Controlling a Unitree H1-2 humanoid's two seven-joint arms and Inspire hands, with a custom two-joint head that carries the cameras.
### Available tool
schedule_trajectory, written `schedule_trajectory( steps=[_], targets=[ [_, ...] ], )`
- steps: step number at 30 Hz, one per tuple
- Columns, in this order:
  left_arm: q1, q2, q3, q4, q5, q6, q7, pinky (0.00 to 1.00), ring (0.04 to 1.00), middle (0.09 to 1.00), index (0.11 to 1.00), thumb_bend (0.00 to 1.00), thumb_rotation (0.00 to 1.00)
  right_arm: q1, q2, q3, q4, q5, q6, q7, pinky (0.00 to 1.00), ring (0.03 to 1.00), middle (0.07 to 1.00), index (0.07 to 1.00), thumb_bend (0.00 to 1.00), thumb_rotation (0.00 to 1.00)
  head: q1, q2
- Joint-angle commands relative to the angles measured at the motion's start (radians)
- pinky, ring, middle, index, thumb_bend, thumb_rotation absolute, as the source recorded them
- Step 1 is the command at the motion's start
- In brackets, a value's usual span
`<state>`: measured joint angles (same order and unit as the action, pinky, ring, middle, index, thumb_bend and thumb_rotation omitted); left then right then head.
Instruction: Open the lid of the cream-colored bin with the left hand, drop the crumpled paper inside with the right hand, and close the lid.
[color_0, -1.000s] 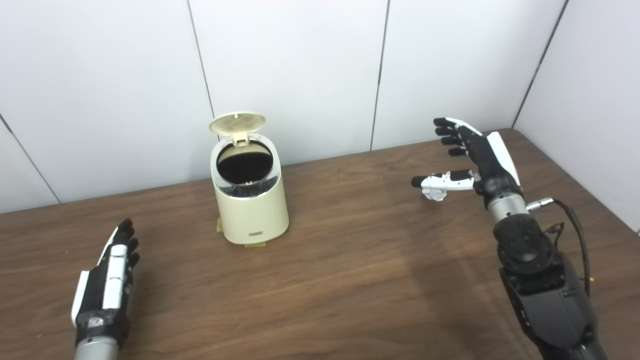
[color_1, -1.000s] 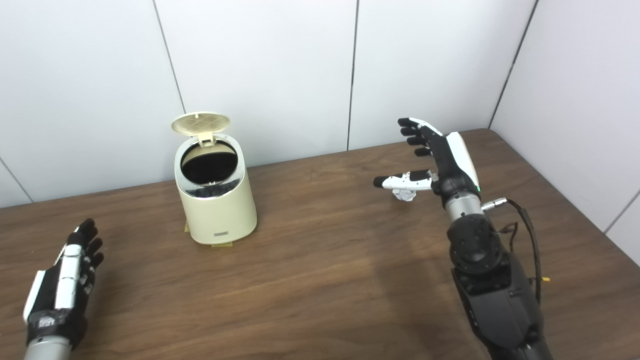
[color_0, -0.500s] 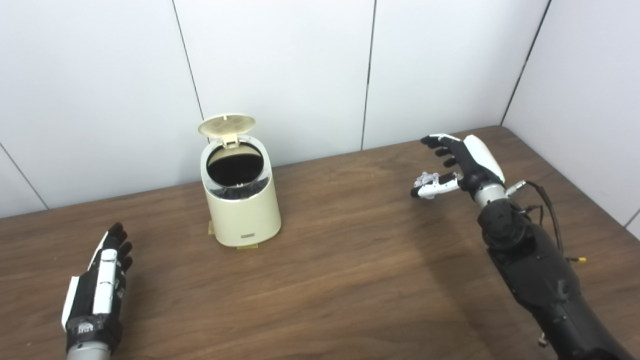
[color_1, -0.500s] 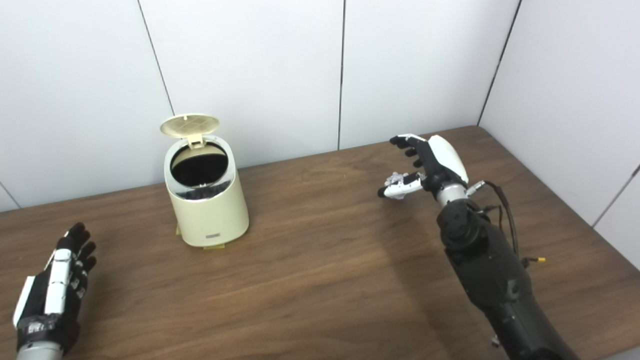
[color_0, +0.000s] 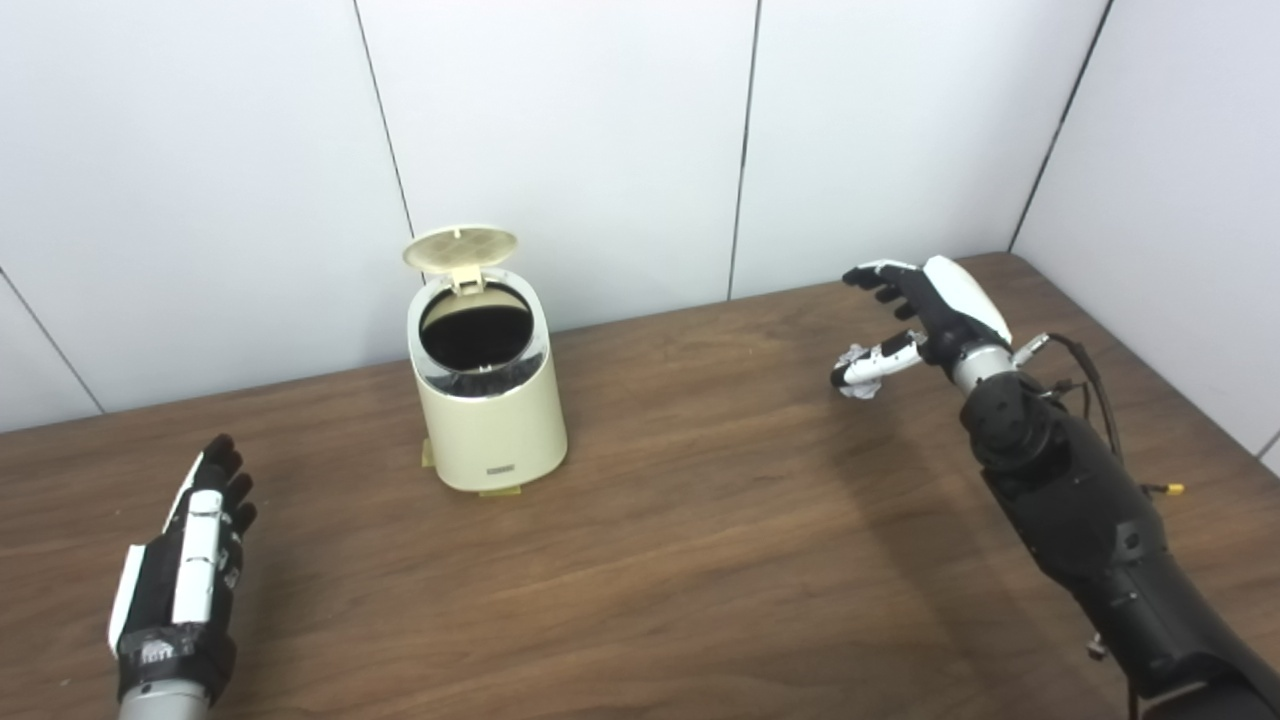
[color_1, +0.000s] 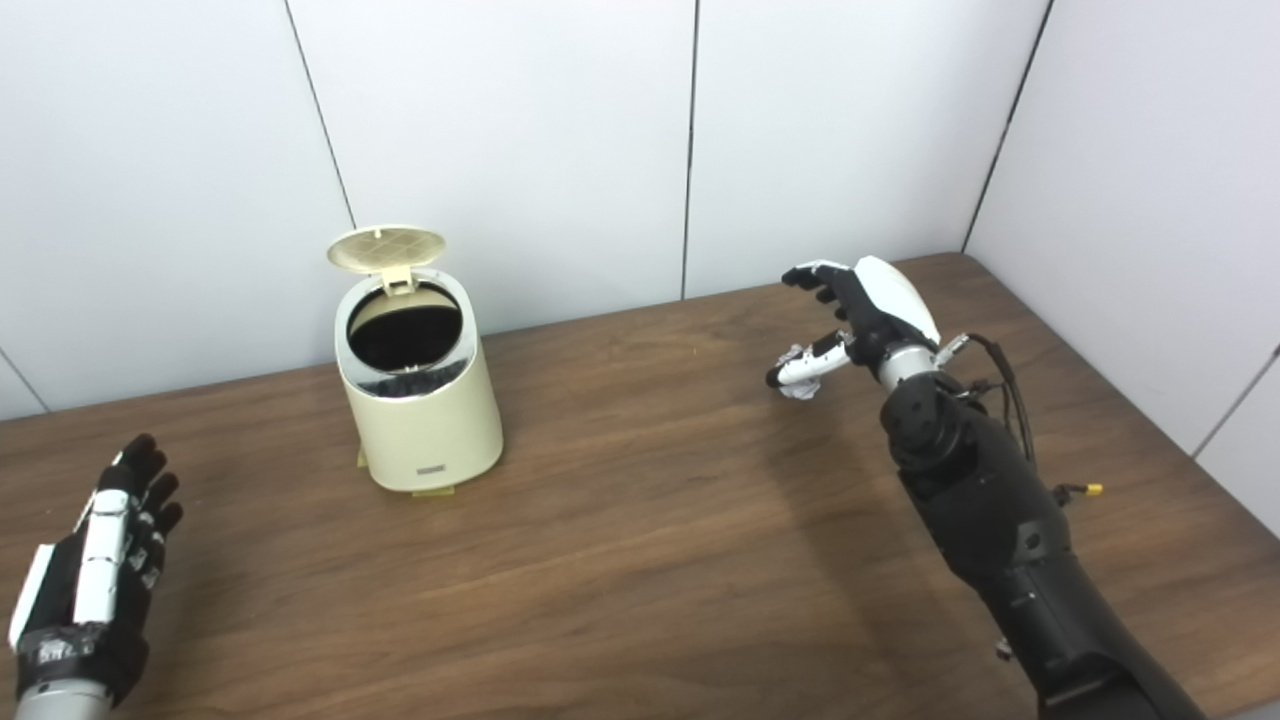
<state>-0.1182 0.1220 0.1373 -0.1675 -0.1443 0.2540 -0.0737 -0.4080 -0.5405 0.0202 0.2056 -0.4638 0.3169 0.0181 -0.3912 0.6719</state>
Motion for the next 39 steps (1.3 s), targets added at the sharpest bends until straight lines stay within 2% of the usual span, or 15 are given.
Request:
schedule_trajectory(
  steps=[1, 5, 8, 11, 14, 17, 20, 21, 23, 26, 31, 36, 39],
  targets=[
    [-0.041, 0.014, -0.002, -0.034, -0.001, -0.009, 0.001, 1.00, 0.995, 0.997, 1.000, 0.50, 0.84, -0.052, -0.058, -0.004, -0.013, -0.018, -0.009, 0.006, 0.71, 0.796, 0.805, 0.713, 0.88, 0.05, -0.001, 0.001],
    [-0.047, 0.020, -0.005, -0.038, 0.002, -0.011, -0.001, 1.00, 1.000, 0.997, 1.000, 0.50, 0.85, -0.057, -0.078, 0.011, 0.002, -0.014, -0.036, 0.034, 0.66, 0.747, 0.762, 0.679, 0.88, 0.05, -0.001, 0.004],
    [-0.046, 0.021, -0.006, -0.048, 0.005, -0.005, 0.004, 1.00, 0.988, 0.987, 0.998, 0.50, 0.86, -0.057, -0.087, 0.026, 0.002, -0.016, -0.033, 0.058, 0.69, 0.754, 0.755, 0.669, 0.88, 0.06, -0.002, 0.009],
    [-0.046, 0.028, -0.010, -0.051, 0.011, -0.013, -0.001, 1.00, 0.982, 0.984, 0.994, 0.50, 0.87, -0.065, -0.106, 0.065, 0.009, -0.047, -0.027, 0.092, 0.71, 0.761, 0.754, 0.674, 0.87, 0.07, -0.003, 0.010],
    [-0.049, 0.032, -0.010, -0.055, 0.012, -0.006, 0.002, 1.00, 0.984, 0.978, 0.988, 0.50, 0.88, -0.075, -0.118, 0.102, 0.022, -0.087, -0.026, 0.103, 0.71, 0.761, 0.756, 0.682, 0.88, 0.11, -0.003, 0.010],
    [-0.049, 0.033, -0.011, -0.071, 0.018, 0.017, 0.009, 1.00, 0.977, 0.970, 0.976, 0.54, 0.87, -0.081, -0.120, 0.113, 0.029, -0.098, -0.028, 0.102, 0.69, 0.748, 0.745, 0.681, 0.89, 0.12, 0.006, 0.016],
    [-0.048, 0.035, -0.011, -0.090, 0.017, 0.042, 0.008, 1.00, 0.982, 0.978, 0.980, 0.56, 0.87, -0.083, -0.119, 0.112, 0.040, -0.091, -0.041, 0.100, 0.69, 0.740, 0.736, 0.679, 0.90, 0.12, 0.006, 0.016],
    [-0.049, 0.035, -0.010, -0.093, 0.015, 0.049, 0.008, 1.00, 0.989, 0.981, 0.980, 0.57, 0.85, -0.083, -0.115, 0.106, 0.043, -0.082, -0.040, 0.101, 0.73, 0.761, 0.747, 0.677, 0.90, 0.10, 0.006, 0.016],
    [-0.050, 0.037, -0.009, -0.100, 0.013, 0.060, 0.007, 1.00, 0.992, 0.982, 0.981, 0.58, 0.85, -0.083, -0.112, 0.102, 0.045, -0.075, -0.038, 0.103, 0.74, 0.765, 0.749, 0.677, 0.90, 0.09, 0.007, 0.016],
    [-0.052, 0.041, -0.010, -0.112, 0.017, 0.073, 0.005, 1.00, 1.000, 0.989, 0.985, 0.55, 0.86, -0.083, -0.112, 0.107, 0.049, -0.077, -0.045, 0.102, 0.75, 0.771, 0.754, 0.679, 0.89, 0.10, 0.008, 0.015],
    [-0.049, 0.046, -0.015, -0.120, 0.023, 0.080, -0.001, 1.00, 1.000, 1.000, 0.998, 0.55, 0.88, -0.084, -0.106, 0.105, 0.072, -0.075, -0.079, 0.081, 0.71, 0.739, 0.727, 0.682, 0.89, 0.09, 0.013, 0.015],
    [-0.044, 0.046, -0.015, -0.140, 0.016, 0.105, -0.008, 1.00, 1.000, 0.996, 0.999, 0.55, 0.88, -0.088, -0.102, 0.108, 0.074, -0.086, -0.070, 0.087, 0.71, 0.745, 0.737, 0.681, 0.88, 0.09, 0.013, 0.016],
    [-0.040, 0.044, -0.011, -0.139, 0.011, 0.093, -0.011, 1.00, 1.000, 0.996, 0.996, 0.54, 0.88, -0.086, -0.101, 0.106, 0.074, -0.087, -0.071, 0.083, 0.65, 0.698, 0.696, 0.666, 0.88, 0.08, 0.013, 0.016]
  ],
)
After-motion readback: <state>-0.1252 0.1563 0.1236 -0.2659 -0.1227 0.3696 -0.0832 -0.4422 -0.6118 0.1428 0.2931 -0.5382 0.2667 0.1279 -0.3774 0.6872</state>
